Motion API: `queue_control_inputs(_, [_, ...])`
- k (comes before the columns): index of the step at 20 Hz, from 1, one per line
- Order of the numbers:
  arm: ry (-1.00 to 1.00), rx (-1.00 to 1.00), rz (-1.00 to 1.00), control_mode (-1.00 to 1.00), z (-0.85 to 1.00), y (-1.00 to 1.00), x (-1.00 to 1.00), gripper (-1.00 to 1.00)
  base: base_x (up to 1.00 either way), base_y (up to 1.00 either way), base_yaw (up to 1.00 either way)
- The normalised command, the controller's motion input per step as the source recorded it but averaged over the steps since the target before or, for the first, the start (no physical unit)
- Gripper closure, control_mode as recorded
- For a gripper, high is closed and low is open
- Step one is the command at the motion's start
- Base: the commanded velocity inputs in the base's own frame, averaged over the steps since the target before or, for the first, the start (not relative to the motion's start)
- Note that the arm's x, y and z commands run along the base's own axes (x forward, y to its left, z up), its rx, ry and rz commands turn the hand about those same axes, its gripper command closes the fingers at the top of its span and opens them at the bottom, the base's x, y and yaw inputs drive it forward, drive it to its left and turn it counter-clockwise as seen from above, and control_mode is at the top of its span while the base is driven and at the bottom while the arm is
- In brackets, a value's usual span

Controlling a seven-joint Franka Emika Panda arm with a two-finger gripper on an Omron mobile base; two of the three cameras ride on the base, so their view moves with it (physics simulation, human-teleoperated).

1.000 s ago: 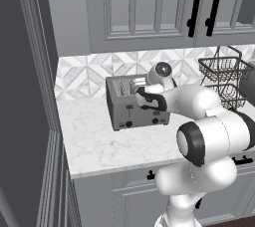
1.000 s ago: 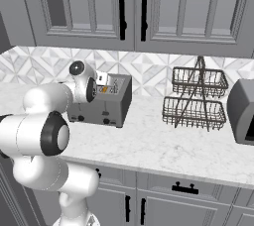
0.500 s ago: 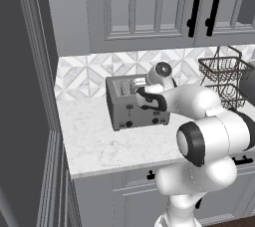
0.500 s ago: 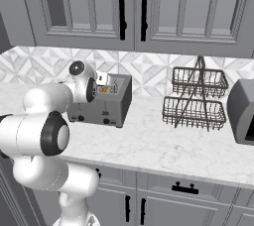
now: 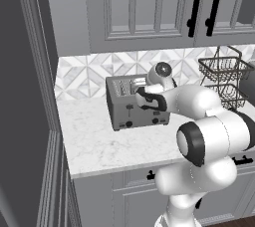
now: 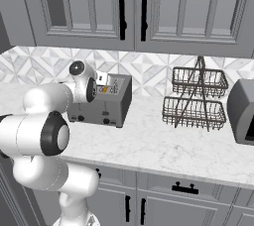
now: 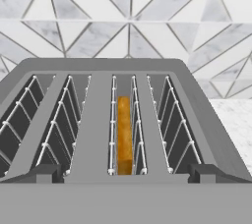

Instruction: Start the toaster. Once the lever pops up, take the bread to the plate on the dining counter.

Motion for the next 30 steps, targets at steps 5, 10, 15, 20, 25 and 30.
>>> queue_control_inputs(5, [0.00,0.00,0.00,-1.00,0.00,0.00,0.00,-1.00,0.00,0.00,0.00])
queue_control_inputs(10, [0.00,0.00,0.00,-1.00,0.00,0.00,0.00,-1.00,0.00,0.00,0.00])
queue_control_inputs(15, [0.00,0.00,0.00,-1.00,0.00,0.00,0.00,-1.00,0.00,0.00,0.00])
queue_control_inputs(20, [0.00,0.00,0.00,-1.00,0.00,0.00,0.00,-1.00,0.00,0.00,0.00])
queue_control_inputs(25, [0.00,0.00,0.00,-1.00,0.00,0.00,0.00,-1.00,0.00,0.00,0.00])
queue_control_inputs(30, [0.00,0.00,0.00,-1.00,0.00,0.00,0.00,-1.00,0.00,0.00,0.00])
